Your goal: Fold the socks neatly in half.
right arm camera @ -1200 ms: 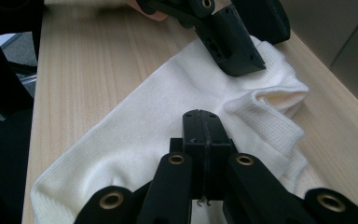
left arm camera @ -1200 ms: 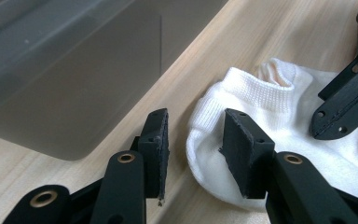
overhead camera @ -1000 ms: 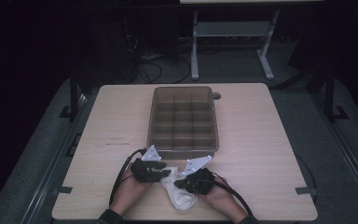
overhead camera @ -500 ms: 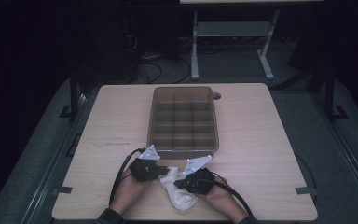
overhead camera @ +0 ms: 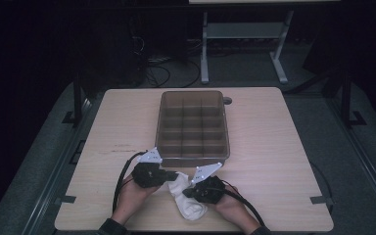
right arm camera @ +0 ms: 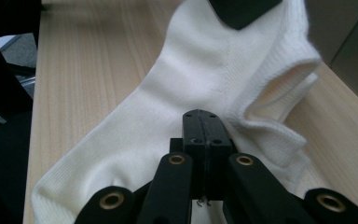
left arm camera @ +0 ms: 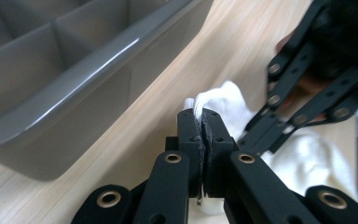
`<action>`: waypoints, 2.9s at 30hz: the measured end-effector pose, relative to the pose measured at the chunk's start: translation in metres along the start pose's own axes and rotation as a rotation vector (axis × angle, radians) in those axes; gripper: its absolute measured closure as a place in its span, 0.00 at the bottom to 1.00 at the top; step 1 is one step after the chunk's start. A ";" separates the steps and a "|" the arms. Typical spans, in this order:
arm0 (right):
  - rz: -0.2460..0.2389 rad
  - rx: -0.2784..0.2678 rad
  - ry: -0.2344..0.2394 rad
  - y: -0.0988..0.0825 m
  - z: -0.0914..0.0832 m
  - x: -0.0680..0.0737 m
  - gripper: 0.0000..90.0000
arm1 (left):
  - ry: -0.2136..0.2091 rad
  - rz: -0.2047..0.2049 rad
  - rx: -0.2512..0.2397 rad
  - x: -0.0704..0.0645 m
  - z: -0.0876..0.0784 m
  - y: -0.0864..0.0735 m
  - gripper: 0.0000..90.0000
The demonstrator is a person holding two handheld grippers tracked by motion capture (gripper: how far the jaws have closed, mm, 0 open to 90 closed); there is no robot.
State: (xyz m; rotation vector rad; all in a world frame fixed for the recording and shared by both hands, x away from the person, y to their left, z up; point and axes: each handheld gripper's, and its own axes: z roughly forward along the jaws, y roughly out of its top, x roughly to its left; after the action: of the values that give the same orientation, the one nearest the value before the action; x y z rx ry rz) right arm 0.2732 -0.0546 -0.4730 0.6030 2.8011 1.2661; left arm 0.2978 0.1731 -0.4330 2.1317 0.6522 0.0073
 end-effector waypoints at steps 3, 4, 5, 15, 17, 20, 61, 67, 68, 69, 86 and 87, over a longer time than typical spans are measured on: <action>0.010 -0.007 -0.005 0.001 0.001 0.000 1.00 | -0.014 0.010 -0.006 -0.006 -0.003 0.004 0.99; 0.011 -0.008 -0.004 0.001 0.002 0.000 1.00 | -0.023 0.005 -0.010 -0.007 -0.003 0.004 0.99; 0.007 -0.008 -0.005 0.001 0.002 -0.001 1.00 | -0.036 -0.005 -0.018 -0.009 -0.004 0.005 0.99; 0.017 -0.006 -0.047 0.009 0.003 -0.003 1.00 | 0.017 0.024 -0.009 -0.013 -0.002 0.004 0.99; 0.023 -0.017 -0.044 0.009 -0.002 -0.002 1.00 | 0.022 0.027 -0.010 -0.013 -0.003 0.004 0.99; 0.027 -0.047 -0.040 0.011 -0.015 0.000 1.00 | 0.033 0.031 -0.008 -0.012 -0.003 0.004 0.99; 0.006 -0.003 -0.048 -0.007 -0.008 0.013 1.00 | 0.040 0.100 -0.025 -0.030 -0.011 0.011 0.99; 0.005 -0.022 -0.074 -0.003 -0.003 0.005 1.00 | 0.037 0.098 -0.021 -0.030 -0.007 0.009 0.99; 0.011 -0.024 -0.075 -0.003 -0.003 0.006 1.00 | 0.036 0.097 -0.019 -0.031 -0.006 0.009 0.99; 0.022 -0.029 -0.070 -0.003 -0.004 0.005 1.00 | 0.038 0.100 -0.014 -0.031 -0.005 0.008 0.99; 0.069 -0.034 -0.105 -0.025 -0.052 0.014 0.99 | 0.033 0.137 0.044 -0.045 0.018 0.003 0.98; 0.072 -0.025 -0.100 -0.026 -0.051 0.015 0.99 | 0.027 0.138 0.055 -0.045 0.021 0.002 0.98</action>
State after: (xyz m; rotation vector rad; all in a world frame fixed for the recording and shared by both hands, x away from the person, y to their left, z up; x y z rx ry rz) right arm 0.2423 -0.1019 -0.4556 0.7502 2.7014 1.2439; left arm 0.2646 0.1364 -0.4341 2.2289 0.5258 0.0952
